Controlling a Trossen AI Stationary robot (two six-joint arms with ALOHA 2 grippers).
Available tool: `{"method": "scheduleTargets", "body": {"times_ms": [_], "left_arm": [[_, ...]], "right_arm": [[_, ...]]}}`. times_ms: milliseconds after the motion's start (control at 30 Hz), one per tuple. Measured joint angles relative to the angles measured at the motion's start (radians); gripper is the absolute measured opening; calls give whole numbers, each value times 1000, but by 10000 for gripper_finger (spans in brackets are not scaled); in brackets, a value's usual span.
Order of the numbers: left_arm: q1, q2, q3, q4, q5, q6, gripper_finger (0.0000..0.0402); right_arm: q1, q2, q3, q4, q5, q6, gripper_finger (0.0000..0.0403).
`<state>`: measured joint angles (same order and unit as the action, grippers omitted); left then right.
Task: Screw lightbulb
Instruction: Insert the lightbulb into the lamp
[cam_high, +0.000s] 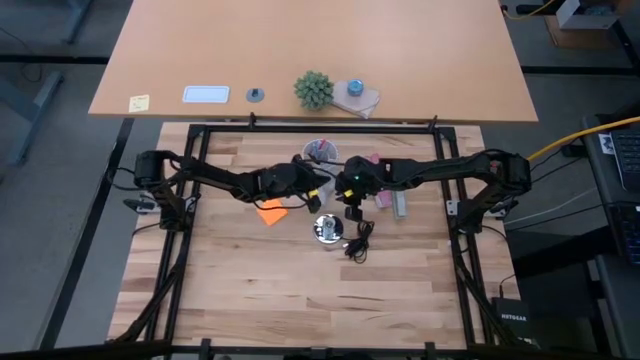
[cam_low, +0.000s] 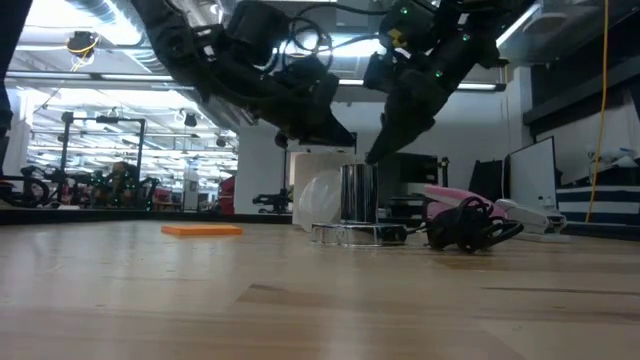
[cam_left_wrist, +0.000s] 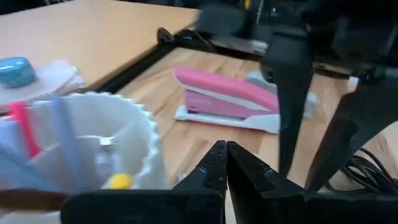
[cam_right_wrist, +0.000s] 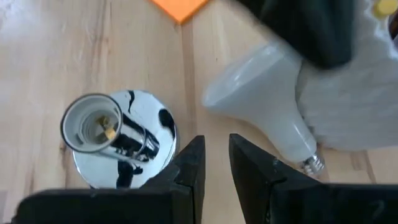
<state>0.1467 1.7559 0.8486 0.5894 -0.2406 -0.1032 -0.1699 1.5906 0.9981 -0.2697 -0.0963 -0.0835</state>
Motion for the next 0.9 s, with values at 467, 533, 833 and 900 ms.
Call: {"method": "scheduleTargets", "body": {"times_ms": [467, 533, 833, 900], "left_arm": [[-14, 57, 38, -201, -11, -29, 1], [-23, 56, 38, -236, -14, -27, 1], [-64, -18, 33, -519, -128, -58, 1], [-75, -31, 29, -610, -153, -109, 1]], "right_arm": [[0, 0, 0, 14, -1, 0, 76], [0, 0, 0, 14, -1, 0, 76], [0, 0, -1, 5, 0, 0, 76], [0, 0, -1, 8, 9, 0, 76]]}}
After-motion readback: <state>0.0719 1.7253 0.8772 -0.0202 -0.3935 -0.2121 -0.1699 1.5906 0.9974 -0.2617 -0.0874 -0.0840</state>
